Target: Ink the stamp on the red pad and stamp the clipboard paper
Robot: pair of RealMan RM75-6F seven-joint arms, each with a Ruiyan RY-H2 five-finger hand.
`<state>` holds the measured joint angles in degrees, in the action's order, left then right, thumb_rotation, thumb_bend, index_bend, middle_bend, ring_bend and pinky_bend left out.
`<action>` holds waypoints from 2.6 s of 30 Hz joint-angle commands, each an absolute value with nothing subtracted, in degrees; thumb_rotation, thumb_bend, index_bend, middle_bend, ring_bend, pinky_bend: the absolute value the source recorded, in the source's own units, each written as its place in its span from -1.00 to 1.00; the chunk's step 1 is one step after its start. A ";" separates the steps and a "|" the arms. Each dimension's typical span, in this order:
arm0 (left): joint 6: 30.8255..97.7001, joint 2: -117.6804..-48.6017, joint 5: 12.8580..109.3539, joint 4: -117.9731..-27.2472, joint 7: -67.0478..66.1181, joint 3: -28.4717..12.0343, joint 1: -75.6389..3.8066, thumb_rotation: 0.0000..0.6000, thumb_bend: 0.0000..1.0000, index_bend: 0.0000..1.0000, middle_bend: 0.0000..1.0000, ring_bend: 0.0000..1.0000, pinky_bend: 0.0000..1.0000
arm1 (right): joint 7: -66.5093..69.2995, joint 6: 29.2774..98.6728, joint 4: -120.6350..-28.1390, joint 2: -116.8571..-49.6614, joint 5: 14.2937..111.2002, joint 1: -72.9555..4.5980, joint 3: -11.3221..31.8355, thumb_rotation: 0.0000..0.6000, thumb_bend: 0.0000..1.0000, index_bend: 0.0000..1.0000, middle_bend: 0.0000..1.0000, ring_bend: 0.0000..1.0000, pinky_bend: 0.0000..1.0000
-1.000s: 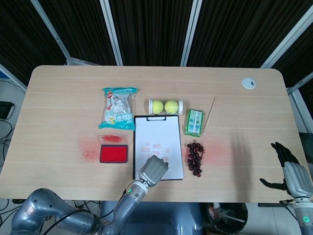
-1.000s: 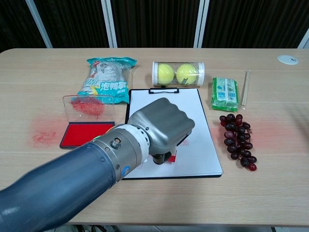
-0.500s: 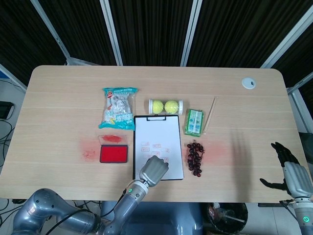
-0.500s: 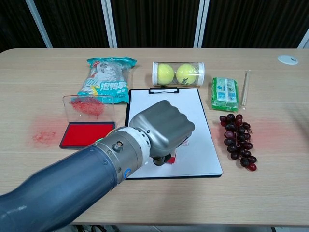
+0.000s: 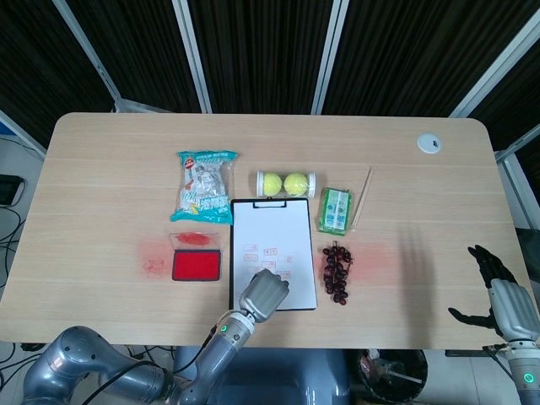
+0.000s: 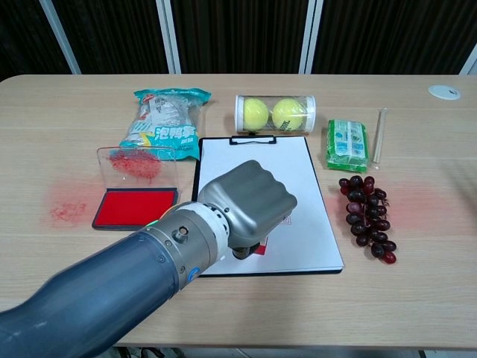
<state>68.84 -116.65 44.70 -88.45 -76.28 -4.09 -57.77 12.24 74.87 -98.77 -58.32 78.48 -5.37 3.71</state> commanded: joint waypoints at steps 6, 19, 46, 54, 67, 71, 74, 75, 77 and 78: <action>68.84 -116.81 45.35 -87.86 -75.72 -3.37 -57.15 1.00 -0.13 0.38 0.47 0.87 1.00 | 12.41 74.78 -98.88 -58.24 78.43 -5.36 3.68 1.00 -0.66 -1.00 -1.00 -1.00 -0.73; 68.07 -117.12 45.61 -87.11 -75.68 -2.82 -56.61 1.00 -0.13 0.40 0.50 0.87 1.00 | 12.71 74.81 -99.04 -58.14 78.47 -5.28 3.64 1.00 -0.66 -1.00 -1.00 -1.00 -0.73; 67.61 -116.56 46.63 -87.70 -76.03 -3.78 -56.49 1.00 -0.12 0.41 0.51 0.87 1.00 | 12.87 74.80 -99.01 -58.09 78.46 -5.26 3.65 1.00 -0.66 -1.00 -1.00 -1.00 -0.73; 67.96 -115.96 47.33 -88.61 -75.66 -4.52 -56.60 1.00 -0.12 0.41 0.51 0.87 1.00 | 12.92 74.87 -98.96 -58.06 78.43 -5.24 3.68 1.00 -0.66 -1.00 -1.00 -1.00 -0.73; 71.03 -110.51 50.38 -95.62 -74.03 -6.94 -56.02 1.00 -0.12 0.41 0.51 0.87 1.00 | 12.84 75.06 -98.89 -58.10 78.57 -5.18 3.68 1.00 -0.66 -1.00 -1.00 -1.00 -0.73; 72.26 -108.07 51.19 -98.13 -73.65 -6.91 -55.36 1.00 -0.12 0.41 0.51 0.87 1.00 | 12.65 75.17 -98.89 -58.15 78.63 -5.16 3.68 1.00 -0.66 -1.00 -1.00 -1.00 -0.73; 73.35 -105.56 52.34 -100.68 -72.97 -6.52 -54.58 1.00 -0.12 0.41 0.51 0.87 1.00 | 12.55 75.28 -98.89 -58.17 78.64 -5.12 3.68 1.00 -0.66 -1.00 -1.00 -1.00 -0.73; 73.79 -104.43 52.82 -101.65 -72.72 -6.28 -54.22 1.00 -0.12 0.41 0.51 0.87 1.00 | 12.51 75.34 -98.89 -58.17 78.68 -5.10 3.68 1.00 -0.66 -1.00 -1.00 -1.00 -0.73; 74.49 -102.50 53.64 -103.22 -72.15 -5.84 -53.55 1.00 -0.12 0.40 0.50 0.87 1.00 | 12.44 75.40 -98.88 -58.19 78.76 -5.09 3.66 1.00 -0.66 -1.00 -1.00 -1.00 -0.73; 74.82 -101.67 53.96 -103.81 -71.86 -5.68 -53.24 1.00 -0.12 0.40 0.50 0.87 1.00 | 12.38 75.44 -98.88 -58.21 78.80 -5.08 3.65 1.00 -0.66 -1.00 -1.00 -1.00 -0.73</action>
